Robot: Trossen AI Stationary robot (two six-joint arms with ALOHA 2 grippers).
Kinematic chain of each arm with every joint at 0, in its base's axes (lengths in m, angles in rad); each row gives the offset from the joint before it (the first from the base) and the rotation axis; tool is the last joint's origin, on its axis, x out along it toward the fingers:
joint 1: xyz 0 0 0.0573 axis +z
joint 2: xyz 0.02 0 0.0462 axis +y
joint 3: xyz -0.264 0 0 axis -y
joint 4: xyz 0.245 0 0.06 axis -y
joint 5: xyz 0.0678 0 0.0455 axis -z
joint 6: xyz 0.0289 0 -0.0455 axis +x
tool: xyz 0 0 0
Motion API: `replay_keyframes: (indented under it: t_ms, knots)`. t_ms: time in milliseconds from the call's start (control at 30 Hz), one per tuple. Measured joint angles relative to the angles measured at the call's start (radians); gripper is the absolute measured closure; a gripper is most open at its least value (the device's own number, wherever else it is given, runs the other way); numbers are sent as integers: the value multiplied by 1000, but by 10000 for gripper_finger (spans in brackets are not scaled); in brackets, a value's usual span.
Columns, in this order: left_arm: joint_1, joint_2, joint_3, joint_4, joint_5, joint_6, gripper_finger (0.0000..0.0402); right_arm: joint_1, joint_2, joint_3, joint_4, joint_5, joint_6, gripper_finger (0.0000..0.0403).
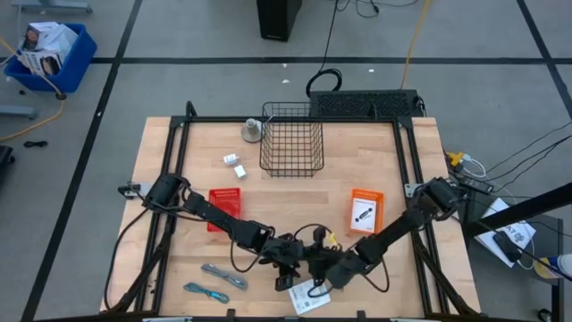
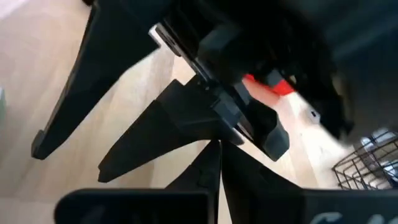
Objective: Pick and place items into bin
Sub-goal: Put the card reader box into the orange bin
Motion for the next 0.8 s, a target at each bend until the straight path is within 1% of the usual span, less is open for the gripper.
replay_keyframes:
  t_ms: [100, 167, 233, 300, 467, 533, 567, 633, 700, 733, 800]
  knots:
    - [-1, 2, -4, -18, -16, 2, 254, -6, 3, -1, -21, -18, 32, 395]
    - [0, 2, -4, -24, -39, 1, 254, -5, -19, -2, -12, -32, 55, 394]
    - [0, -1, -4, -18, -41, 1, 254, 7, -59, -2, -19, -79, 111, 394]
    - [-1, -1, -4, -22, -34, 3, 254, 19, -96, 1, -28, -165, 174, 394]
    - [-10, -1, -5, -27, -38, 32, 254, 60, -195, 1, -230, -310, 348, 397]
    - [-21, -1, -5, -32, -23, 40, 254, 77, -232, 0, -343, -360, 459, 401]
    - [-26, -1, -5, -31, -9, 40, 254, 83, -242, 0, -376, -393, 519, 402]
    - [-41, -8, -6, -33, 12, 39, 254, 100, -248, -2, -421, -425, 620, 401]
    - [-61, -22, -6, -31, 8, 35, 258, 122, -242, -13, -407, -429, 660, 402]
    - [-70, -31, -6, -32, 8, 36, 262, 129, -233, -20, -364, -429, 666, 402]
    - [-90, -54, -6, -32, 8, 34, 276, 140, -211, -36, -258, -462, 662, 402]
